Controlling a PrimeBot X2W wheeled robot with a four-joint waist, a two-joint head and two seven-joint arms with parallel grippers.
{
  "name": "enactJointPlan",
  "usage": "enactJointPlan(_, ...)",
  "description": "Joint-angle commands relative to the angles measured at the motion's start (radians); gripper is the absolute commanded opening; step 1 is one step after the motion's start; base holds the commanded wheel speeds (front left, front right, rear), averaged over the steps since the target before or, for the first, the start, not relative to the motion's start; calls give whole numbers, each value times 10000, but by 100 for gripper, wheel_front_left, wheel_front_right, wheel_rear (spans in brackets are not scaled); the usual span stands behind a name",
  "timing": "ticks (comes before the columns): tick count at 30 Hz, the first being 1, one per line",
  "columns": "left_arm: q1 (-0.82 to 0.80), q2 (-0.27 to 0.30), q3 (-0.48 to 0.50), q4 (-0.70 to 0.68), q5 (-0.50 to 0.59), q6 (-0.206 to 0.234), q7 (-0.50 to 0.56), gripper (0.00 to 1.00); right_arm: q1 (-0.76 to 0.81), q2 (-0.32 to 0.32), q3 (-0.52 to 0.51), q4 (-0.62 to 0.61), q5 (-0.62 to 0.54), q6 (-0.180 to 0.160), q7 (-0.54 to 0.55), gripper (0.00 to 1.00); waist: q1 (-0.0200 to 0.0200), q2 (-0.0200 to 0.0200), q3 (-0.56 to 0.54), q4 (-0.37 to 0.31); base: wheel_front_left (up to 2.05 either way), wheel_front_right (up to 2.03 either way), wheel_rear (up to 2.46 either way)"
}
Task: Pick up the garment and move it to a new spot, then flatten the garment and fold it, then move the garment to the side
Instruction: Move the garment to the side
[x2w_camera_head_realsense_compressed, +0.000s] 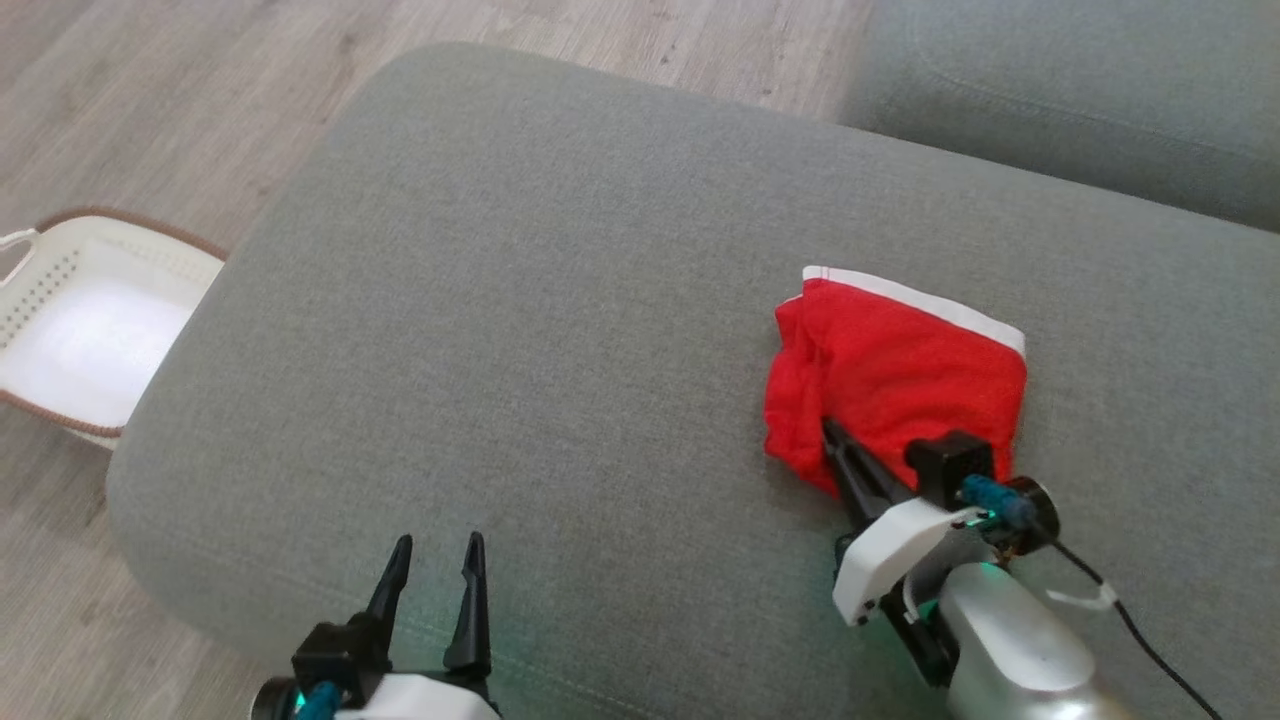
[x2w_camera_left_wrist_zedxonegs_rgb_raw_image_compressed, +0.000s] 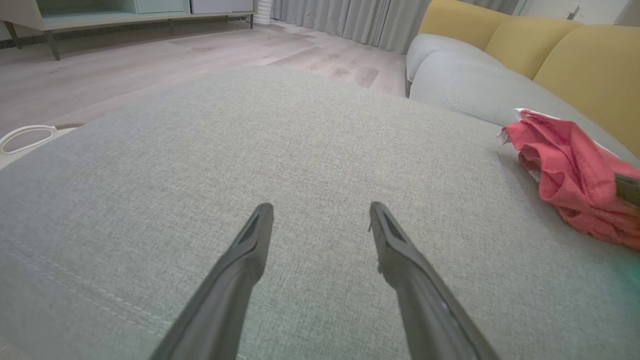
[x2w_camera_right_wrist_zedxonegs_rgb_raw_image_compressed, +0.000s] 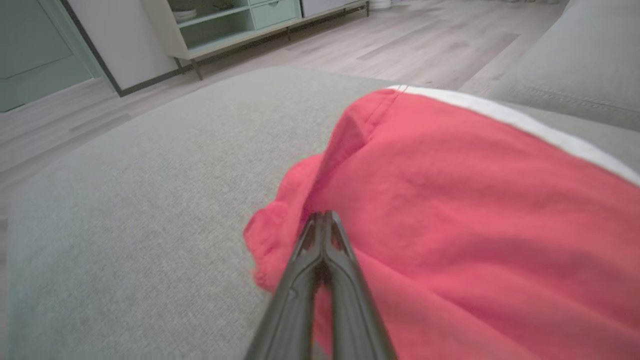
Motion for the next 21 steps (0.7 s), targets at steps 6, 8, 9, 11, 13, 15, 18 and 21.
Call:
enactJointPlan(6,-567,41,2,-544,-259,49,-53,100,-566,14,1254,-376,217,-7,-137,0,-1,-1,86,154,0,0,0)
enactJointPlan(8,-583,41,-31,-572,-272,51,-53,100,-595,14,1592,-351,298,-7,-137,0,-1,-1,71,149,0,0,0)
enactJointPlan(9,-591,41,-42,-570,-273,54,-53,100,-597,14,1738,-265,379,-7,-137,0,-1,-1,60,146,0,0,0)
enactJointPlan(11,-603,41,-52,-545,-275,57,-53,100,-628,14,2033,-66,554,-7,-137,0,-1,-1,36,129,0,0,0)
enactJointPlan(13,-615,41,-54,-522,-278,60,-53,100,-642,14,2413,62,840,-7,-137,0,-1,-1,15,99,0,0,0)
enactJointPlan(15,-615,41,-29,-511,-282,61,-53,100,-696,14,2816,2,1206,-7,-137,0,-1,-1,-11,39,0,0,0)
enactJointPlan(18,-593,41,62,-540,-279,71,-53,100,-769,14,3080,-518,1665,-7,-137,0,-1,-1,-62,-118,0,0,0)
enactJointPlan(21,-548,41,233,-608,-215,106,-53,100,-754,14,3122,-1275,1800,-7,-137,0,-1,-1,-175,-366,0,0,0)
